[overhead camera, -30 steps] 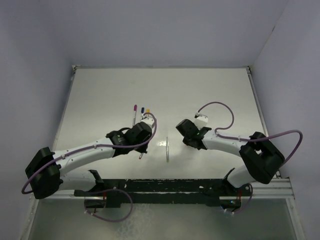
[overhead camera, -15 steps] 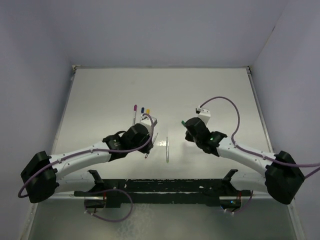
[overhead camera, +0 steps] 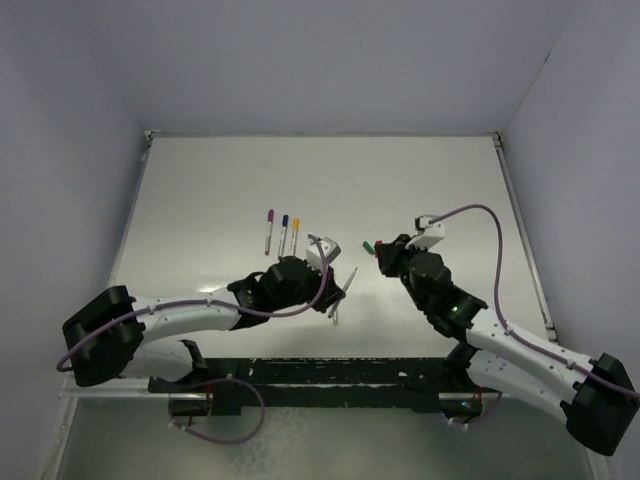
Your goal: Insert the pens into the pen caps
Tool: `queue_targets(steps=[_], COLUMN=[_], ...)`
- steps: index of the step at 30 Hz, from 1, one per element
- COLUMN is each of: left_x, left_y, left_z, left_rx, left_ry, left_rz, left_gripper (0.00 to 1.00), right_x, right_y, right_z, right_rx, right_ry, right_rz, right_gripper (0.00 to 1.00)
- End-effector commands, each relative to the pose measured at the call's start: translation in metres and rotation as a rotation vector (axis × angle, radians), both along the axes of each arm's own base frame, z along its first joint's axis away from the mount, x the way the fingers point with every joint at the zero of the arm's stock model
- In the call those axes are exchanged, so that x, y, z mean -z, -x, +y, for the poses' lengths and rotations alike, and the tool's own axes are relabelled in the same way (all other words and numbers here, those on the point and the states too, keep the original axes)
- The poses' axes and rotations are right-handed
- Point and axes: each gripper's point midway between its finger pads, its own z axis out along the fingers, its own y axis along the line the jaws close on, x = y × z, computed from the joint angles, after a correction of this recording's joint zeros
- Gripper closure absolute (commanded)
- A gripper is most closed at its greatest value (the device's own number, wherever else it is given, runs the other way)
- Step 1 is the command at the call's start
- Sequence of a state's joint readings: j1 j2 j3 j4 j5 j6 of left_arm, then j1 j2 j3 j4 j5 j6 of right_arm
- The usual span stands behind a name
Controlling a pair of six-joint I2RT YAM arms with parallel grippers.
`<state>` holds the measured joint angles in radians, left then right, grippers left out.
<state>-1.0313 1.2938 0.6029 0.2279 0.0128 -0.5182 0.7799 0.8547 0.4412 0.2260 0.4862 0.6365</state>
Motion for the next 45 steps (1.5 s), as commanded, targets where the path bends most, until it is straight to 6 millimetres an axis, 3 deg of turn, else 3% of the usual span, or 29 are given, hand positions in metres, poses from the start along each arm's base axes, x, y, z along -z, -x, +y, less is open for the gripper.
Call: queue_targets(steps=[1,8,24,45], left_x=[-0.046,-0.067,-0.075,-0.083], left_y=[0.002,0.002,0.004,0.003], left_z=[-0.032,-0.046,-0.047,-0.053], left_rx=[0.035,0.030,-0.023,-0.010], left_ry=[0.211,0.338,0.485,0.523], left_rz=[-0.079,-0.091,-0.008,-0.019], left_gripper=[1.00,1.00,1.00,1.00], right_x=[-0.052,-0.077,-0.105,-0.093], right_y=[-0.003,0.006,0.025,0.024], right_z=[0.009,0.008,0.007,0.018], right_rx=[-0.036,-0.070,-0.143,-0.177], right_ry=[-0.155,-0.278,-0.407,-0.430], right_rz=[-0.197,-0.336,-0.491,-0.446], right_gripper=[1.00,1.00,1.00,1.00])
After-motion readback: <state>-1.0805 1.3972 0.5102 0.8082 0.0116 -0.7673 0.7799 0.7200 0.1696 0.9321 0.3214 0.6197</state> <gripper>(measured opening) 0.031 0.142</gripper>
